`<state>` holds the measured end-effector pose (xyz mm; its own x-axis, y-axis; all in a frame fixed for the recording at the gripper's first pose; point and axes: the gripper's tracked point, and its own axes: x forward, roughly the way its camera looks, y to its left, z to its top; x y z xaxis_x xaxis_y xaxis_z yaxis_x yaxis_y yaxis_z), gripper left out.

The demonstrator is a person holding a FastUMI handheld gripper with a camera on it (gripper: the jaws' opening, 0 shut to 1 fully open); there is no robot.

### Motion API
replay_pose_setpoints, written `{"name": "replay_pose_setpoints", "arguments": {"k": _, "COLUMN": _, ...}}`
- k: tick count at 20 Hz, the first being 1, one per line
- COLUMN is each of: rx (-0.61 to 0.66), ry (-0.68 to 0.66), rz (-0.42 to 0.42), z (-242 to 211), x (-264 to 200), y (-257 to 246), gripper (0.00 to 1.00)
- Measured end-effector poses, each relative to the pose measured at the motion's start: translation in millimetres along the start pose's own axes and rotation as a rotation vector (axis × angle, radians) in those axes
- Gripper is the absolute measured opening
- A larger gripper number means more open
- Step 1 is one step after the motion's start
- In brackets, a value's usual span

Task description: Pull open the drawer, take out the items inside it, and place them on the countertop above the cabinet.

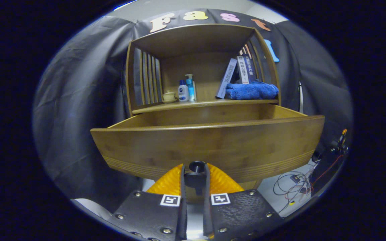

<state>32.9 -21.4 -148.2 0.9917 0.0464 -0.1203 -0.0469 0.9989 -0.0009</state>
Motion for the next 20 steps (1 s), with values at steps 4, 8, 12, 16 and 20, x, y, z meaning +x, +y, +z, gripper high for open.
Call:
{"name": "replay_pose_setpoints", "arguments": {"k": 4, "rx": -0.032, "ry": -0.034, "rz": -0.017, "z": 36, "x": -10, "y": 6, "gripper": 0.58}}
{"name": "replay_pose_setpoints", "arguments": {"k": 8, "rx": 0.054, "ry": -0.006, "rz": -0.064, "z": 72, "x": -14, "y": -3, "gripper": 0.97}}
{"name": "replay_pose_setpoints", "arguments": {"k": 12, "rx": 0.143, "ry": 0.065, "rz": -0.092, "z": 105, "x": 7, "y": -16, "gripper": 0.99}}
{"name": "replay_pose_setpoints", "arguments": {"k": 16, "rx": 0.124, "ry": 0.167, "rz": -0.101, "z": 125, "x": 51, "y": -28, "gripper": 0.99}}
{"name": "replay_pose_setpoints", "arguments": {"k": 20, "rx": 0.04, "ry": 0.332, "rz": -0.072, "z": 115, "x": 93, "y": -31, "gripper": 1.0}}
